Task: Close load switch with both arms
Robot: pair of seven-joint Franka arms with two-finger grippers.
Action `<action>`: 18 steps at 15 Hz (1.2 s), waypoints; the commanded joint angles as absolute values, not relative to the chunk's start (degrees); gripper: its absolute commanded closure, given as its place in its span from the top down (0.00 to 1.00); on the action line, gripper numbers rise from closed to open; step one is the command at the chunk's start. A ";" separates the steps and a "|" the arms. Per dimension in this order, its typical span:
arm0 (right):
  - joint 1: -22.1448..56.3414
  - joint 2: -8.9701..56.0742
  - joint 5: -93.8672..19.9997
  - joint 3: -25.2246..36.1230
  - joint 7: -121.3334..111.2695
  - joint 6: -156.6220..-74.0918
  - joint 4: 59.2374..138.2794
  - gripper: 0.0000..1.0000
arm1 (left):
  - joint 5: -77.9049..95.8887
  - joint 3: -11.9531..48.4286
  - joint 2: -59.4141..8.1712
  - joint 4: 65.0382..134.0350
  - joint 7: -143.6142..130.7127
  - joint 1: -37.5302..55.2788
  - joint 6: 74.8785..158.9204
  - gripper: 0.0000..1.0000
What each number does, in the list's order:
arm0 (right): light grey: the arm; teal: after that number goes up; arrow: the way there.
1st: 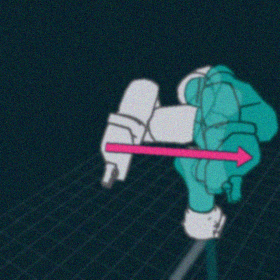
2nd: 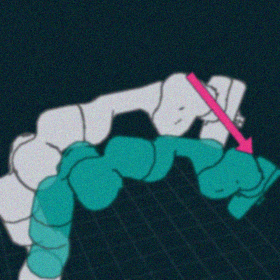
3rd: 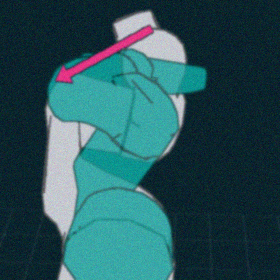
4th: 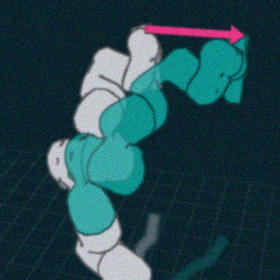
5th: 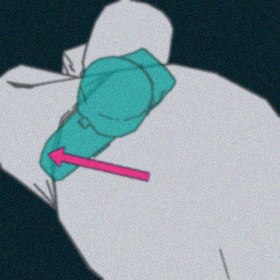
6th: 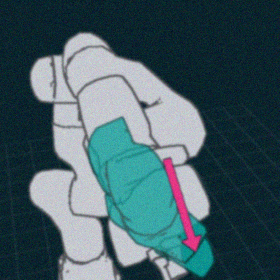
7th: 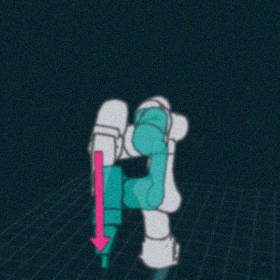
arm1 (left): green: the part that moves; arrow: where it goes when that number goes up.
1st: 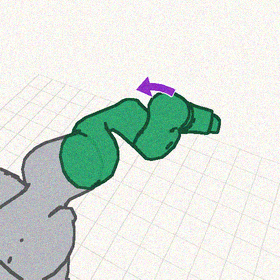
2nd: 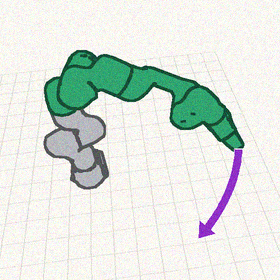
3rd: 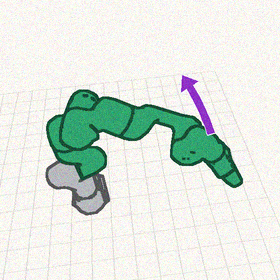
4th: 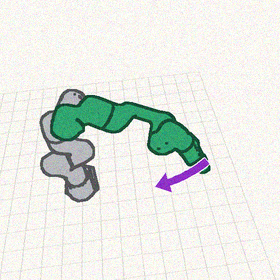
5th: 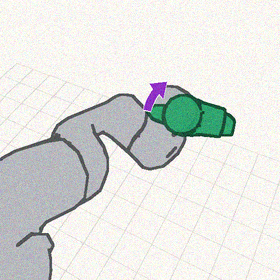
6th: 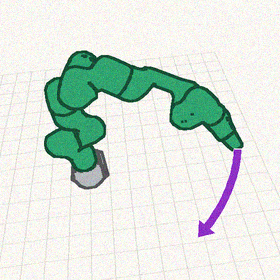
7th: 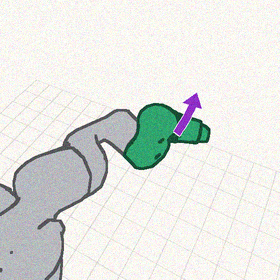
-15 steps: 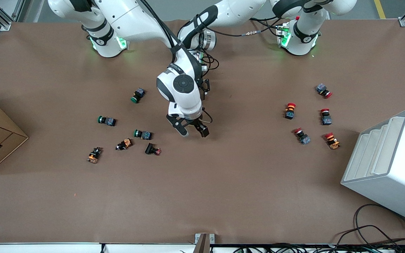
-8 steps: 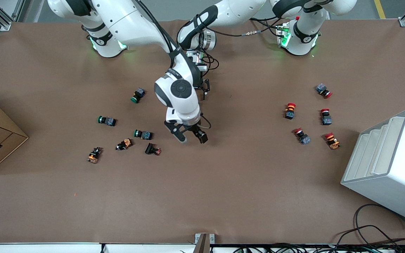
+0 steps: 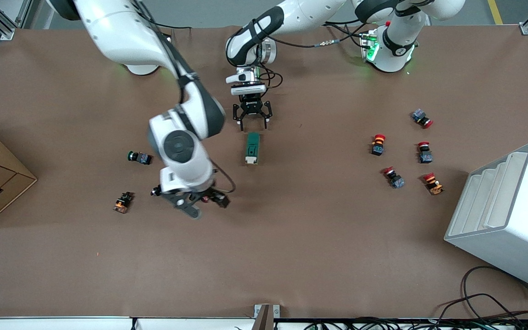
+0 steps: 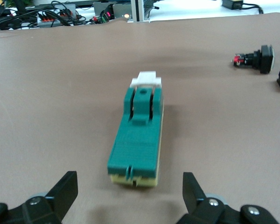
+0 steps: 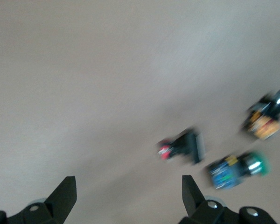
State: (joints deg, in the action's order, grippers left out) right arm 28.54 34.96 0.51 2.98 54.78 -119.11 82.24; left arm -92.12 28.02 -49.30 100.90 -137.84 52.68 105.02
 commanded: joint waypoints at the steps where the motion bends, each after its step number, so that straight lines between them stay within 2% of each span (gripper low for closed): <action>1: 22.34 29.72 0.53 1.58 40.13 -112.96 84.02 1.00 | -86.15 28.21 -47.11 97.22 -133.17 52.82 104.33 0.99; 8: 8.99 20.40 0.70 1.93 6.29 -96.44 83.67 1.00 | -60.85 28.39 -40.62 82.90 -108.59 48.18 104.33 1.00; 13: 2.47 17.32 1.49 2.11 -2.28 -87.12 79.64 1.00 | -38.44 27.95 -30.25 81.65 -92.91 39.30 103.80 1.00; 16: -0.34 17.23 1.06 2.20 -4.22 -83.59 76.12 1.00 | -33.16 28.04 -26.55 81.04 -85.55 33.50 97.84 1.00; 18: -2.37 17.58 0.88 1.76 -4.13 -82.62 74.54 1.00 | -27.36 27.51 -26.02 76.84 -80.96 32.09 94.15 1.00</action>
